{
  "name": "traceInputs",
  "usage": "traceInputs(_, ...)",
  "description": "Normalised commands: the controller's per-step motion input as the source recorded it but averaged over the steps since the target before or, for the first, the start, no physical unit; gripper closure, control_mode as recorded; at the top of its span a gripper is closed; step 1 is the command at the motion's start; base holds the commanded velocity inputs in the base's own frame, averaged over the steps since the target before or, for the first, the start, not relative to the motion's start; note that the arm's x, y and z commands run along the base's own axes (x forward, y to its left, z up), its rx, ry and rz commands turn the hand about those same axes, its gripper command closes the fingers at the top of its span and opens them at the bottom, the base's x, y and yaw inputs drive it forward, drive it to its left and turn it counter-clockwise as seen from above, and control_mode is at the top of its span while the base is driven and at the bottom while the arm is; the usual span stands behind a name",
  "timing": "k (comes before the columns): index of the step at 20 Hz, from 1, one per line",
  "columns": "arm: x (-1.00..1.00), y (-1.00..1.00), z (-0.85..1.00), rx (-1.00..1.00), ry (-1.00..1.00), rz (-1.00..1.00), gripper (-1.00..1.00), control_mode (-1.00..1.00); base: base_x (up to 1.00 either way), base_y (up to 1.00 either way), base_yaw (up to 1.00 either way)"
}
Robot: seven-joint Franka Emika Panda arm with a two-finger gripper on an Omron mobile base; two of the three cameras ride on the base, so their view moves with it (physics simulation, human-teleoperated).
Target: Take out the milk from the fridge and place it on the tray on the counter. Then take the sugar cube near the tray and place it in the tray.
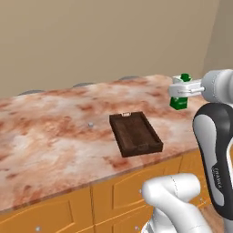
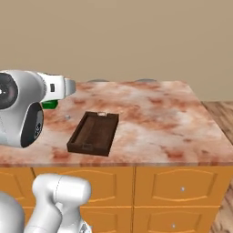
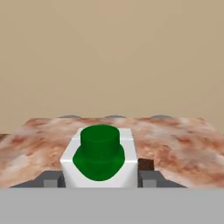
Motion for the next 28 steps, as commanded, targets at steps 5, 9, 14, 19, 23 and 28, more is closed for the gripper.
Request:
traceInputs(5,0.00,0.00,0.00,0.00,0.00,0.00,1.00,1.00,0.29,-0.24,0.38)
traceInputs(9,0.00,0.00,0.00,0.00,0.00,0.00,1.00,1.00,0.04,-0.58,0.09)
traceInputs(14,0.00,0.00,0.00,0.00,0.00,0.00,1.00,1.00,0.72,-0.10,-0.04)
traceInputs(19,0.00,0.00,0.00,0.00,0.00,0.00,1.00,1.00,0.94,0.27,-0.08)
traceInputs(23,0.00,0.00,0.00,0.00,0.00,0.00,1.00,1.00,0.85,0.50,-0.20)
traceInputs(28,0.00,0.00,0.00,0.00,0.00,0.00,1.00,1.00,0.68,0.15,-0.20)
